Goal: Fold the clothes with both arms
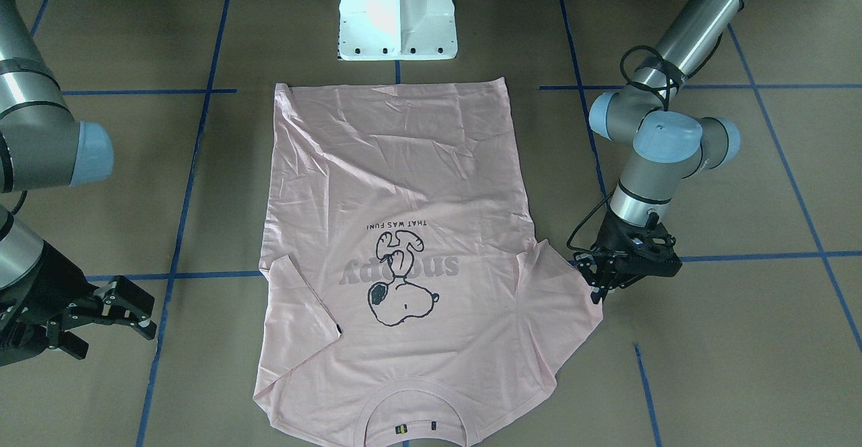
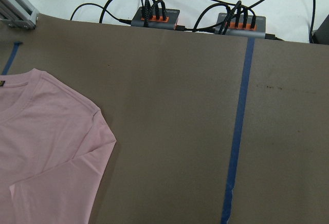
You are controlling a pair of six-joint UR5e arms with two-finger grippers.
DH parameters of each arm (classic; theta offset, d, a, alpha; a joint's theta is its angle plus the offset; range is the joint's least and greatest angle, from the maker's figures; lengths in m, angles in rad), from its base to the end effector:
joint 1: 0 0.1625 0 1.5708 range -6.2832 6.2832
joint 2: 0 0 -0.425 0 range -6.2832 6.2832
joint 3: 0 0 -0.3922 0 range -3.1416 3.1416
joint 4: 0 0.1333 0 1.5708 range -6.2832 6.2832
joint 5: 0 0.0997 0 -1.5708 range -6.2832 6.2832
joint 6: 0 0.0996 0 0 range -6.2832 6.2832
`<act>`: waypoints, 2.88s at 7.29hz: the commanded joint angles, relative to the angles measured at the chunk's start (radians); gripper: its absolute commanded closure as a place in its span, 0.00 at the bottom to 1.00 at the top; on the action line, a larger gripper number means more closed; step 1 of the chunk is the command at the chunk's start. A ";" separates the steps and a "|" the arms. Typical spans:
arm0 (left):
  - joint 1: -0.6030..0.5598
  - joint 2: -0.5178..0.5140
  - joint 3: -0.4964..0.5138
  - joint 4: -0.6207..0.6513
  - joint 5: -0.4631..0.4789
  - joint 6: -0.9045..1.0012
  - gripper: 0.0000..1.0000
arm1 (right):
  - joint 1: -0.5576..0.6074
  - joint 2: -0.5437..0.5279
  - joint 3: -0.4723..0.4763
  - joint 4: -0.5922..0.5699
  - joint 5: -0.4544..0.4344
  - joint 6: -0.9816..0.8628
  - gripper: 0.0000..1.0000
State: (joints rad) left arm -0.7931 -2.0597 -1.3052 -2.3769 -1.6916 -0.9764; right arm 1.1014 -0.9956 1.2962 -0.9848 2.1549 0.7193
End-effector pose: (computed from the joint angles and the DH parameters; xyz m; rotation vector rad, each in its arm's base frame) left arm 0.4175 -0.5968 0.4164 0.5731 0.8612 -0.1185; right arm -0.2618 -0.6894 0.3782 0.4066 -0.9305 -0.0307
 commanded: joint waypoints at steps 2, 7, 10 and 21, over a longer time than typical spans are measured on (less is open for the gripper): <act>0.009 -0.130 -0.117 0.348 0.000 -0.048 1.00 | 0.000 0.000 -0.002 0.000 -0.001 0.000 0.00; 0.081 -0.387 0.092 0.515 0.013 -0.188 0.39 | -0.003 0.002 -0.005 -0.002 -0.003 0.000 0.00; 0.087 -0.337 -0.080 0.518 0.015 -0.115 0.00 | -0.011 0.003 0.032 -0.002 -0.007 0.111 0.00; 0.556 0.314 -0.752 0.509 0.142 -0.473 0.21 | -0.928 -0.504 0.911 -0.289 -0.819 0.937 0.05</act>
State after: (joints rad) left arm -0.2913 -1.8019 -2.0562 -1.8672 -1.5727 -1.3838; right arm 0.2103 -1.4635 2.2061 -1.3348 1.3634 1.6382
